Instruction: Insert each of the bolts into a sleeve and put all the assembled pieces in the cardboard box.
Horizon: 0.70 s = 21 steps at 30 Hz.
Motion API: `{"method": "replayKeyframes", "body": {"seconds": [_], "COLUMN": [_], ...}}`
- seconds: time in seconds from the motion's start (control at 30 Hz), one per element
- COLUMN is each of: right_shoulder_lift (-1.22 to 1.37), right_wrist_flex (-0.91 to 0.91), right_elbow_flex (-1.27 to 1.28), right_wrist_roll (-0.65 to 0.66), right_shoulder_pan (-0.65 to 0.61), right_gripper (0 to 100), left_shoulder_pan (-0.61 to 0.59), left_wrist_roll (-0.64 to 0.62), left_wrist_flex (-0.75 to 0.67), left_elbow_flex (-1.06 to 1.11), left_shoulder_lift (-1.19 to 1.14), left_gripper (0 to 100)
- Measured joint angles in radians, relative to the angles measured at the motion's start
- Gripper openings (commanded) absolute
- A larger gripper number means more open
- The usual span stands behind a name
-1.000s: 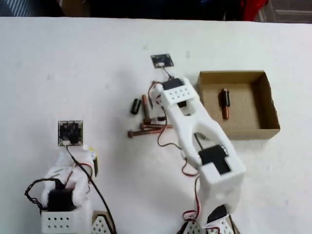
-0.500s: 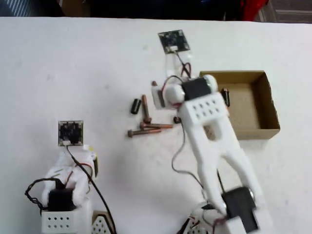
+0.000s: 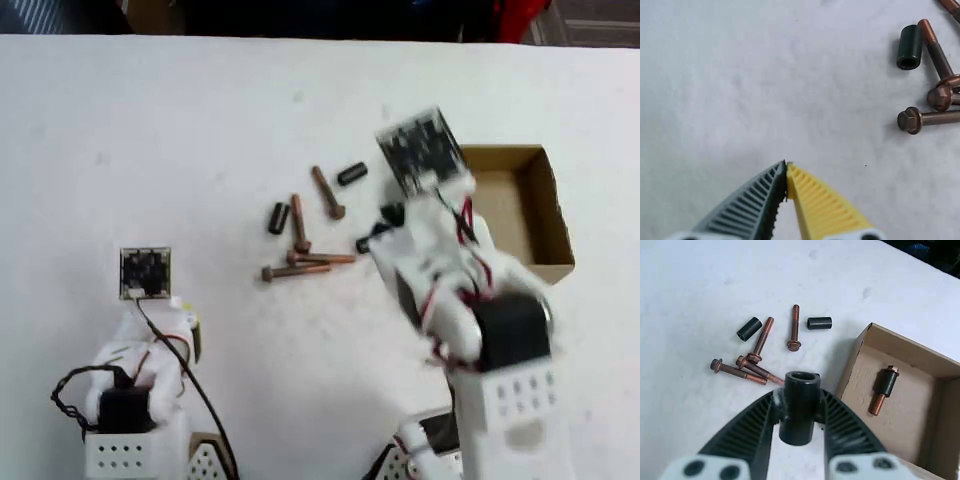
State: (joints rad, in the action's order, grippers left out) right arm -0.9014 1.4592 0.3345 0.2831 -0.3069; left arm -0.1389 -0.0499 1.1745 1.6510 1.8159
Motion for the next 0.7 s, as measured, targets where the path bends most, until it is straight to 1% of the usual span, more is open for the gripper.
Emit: {"method": "replayKeyframes", "body": {"seconds": [0.1, 0.17, 0.27, 0.5, 0.7], "right_shoulder_lift": [-0.146, -0.238, -0.362, -0.562, -0.712], "right_wrist_flex": [-0.003, -0.040, -0.140, -0.396, -0.549], "right_elbow_flex": [0.103, 0.186, 0.341, 0.713, 0.942], "right_wrist_roll": [0.011, 0.014, 0.014, 0.014, 0.014], "right_shoulder_pan": [0.003, 0.003, 0.003, 0.006, 0.003], "right_gripper": [1.6, 1.6, 1.6, 1.6, 1.6], "left_shoulder_pan": [0.000, 0.000, 0.000, 0.000, 0.000], "left_wrist_roll": [0.000, 0.000, 0.000, 0.000, 0.000], "left_wrist_flex": [0.000, 0.000, 0.000, 0.000, 0.000], "left_elbow_flex": [0.000, 0.000, 0.000, 0.000, 0.000], "left_shoulder_lift": [0.000, 0.000, 0.000, 0.000, 0.000], "left_gripper": [3, 3, 3, 3, 3]}}
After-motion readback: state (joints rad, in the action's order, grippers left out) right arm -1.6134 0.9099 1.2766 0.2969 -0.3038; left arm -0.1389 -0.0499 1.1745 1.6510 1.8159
